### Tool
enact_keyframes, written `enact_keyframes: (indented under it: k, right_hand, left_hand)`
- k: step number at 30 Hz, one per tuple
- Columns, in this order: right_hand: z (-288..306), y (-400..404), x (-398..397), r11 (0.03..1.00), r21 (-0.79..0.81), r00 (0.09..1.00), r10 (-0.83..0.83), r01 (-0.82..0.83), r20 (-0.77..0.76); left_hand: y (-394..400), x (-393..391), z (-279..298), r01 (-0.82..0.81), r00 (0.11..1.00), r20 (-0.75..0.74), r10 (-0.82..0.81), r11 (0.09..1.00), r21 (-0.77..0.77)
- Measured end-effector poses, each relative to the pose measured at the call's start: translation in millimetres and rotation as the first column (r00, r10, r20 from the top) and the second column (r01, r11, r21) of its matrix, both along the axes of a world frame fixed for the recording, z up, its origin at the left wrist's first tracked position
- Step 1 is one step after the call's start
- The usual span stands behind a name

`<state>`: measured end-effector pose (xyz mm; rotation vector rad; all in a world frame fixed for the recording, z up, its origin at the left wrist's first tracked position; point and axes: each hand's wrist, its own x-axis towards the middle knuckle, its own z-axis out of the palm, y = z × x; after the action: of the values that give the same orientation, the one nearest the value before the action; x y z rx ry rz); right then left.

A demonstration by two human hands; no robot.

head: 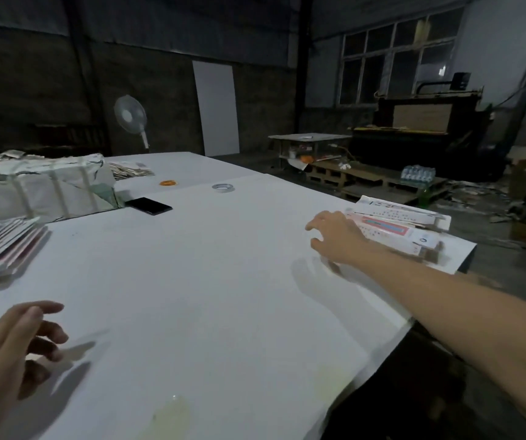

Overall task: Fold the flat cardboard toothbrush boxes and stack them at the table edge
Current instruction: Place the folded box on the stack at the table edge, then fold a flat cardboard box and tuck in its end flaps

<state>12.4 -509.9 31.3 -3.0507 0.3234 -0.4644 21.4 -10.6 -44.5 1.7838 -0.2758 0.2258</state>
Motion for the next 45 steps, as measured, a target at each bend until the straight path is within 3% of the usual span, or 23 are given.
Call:
enact_keyframes:
  k: [4, 8, 13, 15, 17, 19, 24, 26, 27, 30, 33, 36, 39, 42, 45]
  right_hand:
    - [-1.2, 93.0, 6.3, 0.954, 0.186, 0.972, 0.232, -0.233, 0.03]
    - [-7.7, 202.7, 7.6, 0.814, 0.367, 0.886, 0.457, -0.45, 0.073]
    - [-16.0, 317.3, 9.2, 0.58, 0.587, 0.786, 0.595, -0.564, 0.168]
    - [-22.3, 343.7, 8.9, 0.509, 0.654, 0.776, 0.598, -0.56, 0.2]
    - [-32.7, 355.9, 7.9, 0.458, 0.687, 0.769, 0.595, -0.564, 0.235]
    - [-41.8, 357.0, 8.1, 0.42, 0.689, 0.757, 0.583, -0.59, 0.293]
    - [-49.5, 352.4, 13.4, 0.348, 0.715, 0.751, 0.545, -0.606, 0.372]
    - [-48.9, 353.9, 13.4, 0.301, 0.738, 0.741, 0.551, -0.604, 0.383]
    - [-48.1, 354.2, 12.9, 0.289, 0.738, 0.734, 0.558, -0.609, 0.388]
    - [-47.8, 354.1, 11.4, 0.251, 0.751, 0.723, 0.564, -0.61, 0.399]
    - [-48.8, 355.0, 11.5, 0.23, 0.769, 0.73, 0.552, -0.597, 0.402]
    - [-49.7, 355.1, 13.4, 0.222, 0.769, 0.727, 0.554, -0.599, 0.406]
    - [-51.2, 354.5, 16.8, 0.245, 0.764, 0.73, 0.56, -0.597, 0.392]
    - [-53.5, 355.3, 20.4, 0.275, 0.75, 0.738, 0.55, -0.602, 0.391]
    - [-55.4, 354.8, 23.7, 0.213, 0.797, 0.764, 0.5, -0.565, 0.408]
  left_hand:
    - [-8.1, -2.3, 11.5, -0.056, 0.998, -0.024, 0.056, 0.998, 0.001]
    - [-6.3, -8.6, 18.5, -0.005, 1.0, -0.017, 0.005, 1.0, -0.022]
    - [-5.0, -13.5, 25.4, -0.076, 0.995, 0.079, 0.067, 0.99, 0.122]
    - [0.8, -14.5, 26.7, -0.151, 0.982, 0.153, 0.113, 0.952, 0.267]
    - [10.9, -14.5, 27.1, -0.227, 0.963, 0.253, 0.097, 0.798, 0.558]
    - [20.7, -14.8, 30.6, -0.33, 0.939, 0.326, 0.108, 0.542, 0.772]
    - [51.0, -4.5, 54.8, -0.554, 0.82, 0.484, 0.305, 0.21, 0.806]
    - [69.7, -1.3, 62.0, -0.521, 0.782, 0.446, 0.436, 0.064, 0.851]
    - [77.2, -1.1, 63.7, -0.466, 0.769, 0.384, 0.512, 0.036, 0.884]
    - [92.4, 1.7, 64.0, -0.309, 0.727, 0.2, 0.657, 0.053, 0.949]
    - [96.8, -1.1, 66.4, -0.233, 0.739, 0.11, 0.664, 0.1, 0.967]
    - [90.8, -11.3, 66.8, -0.258, 0.864, 0.182, 0.47, 0.102, 0.961]
    - [80.8, -10.1, 70.1, -0.376, 0.89, 0.308, 0.336, 0.161, 0.912]
    - [64.8, -8.2, 73.5, -0.431, 0.891, 0.352, 0.287, 0.291, 0.854]
    - [48.1, -12.0, 79.1, -0.507, 0.845, 0.505, 0.177, 0.566, 0.65]
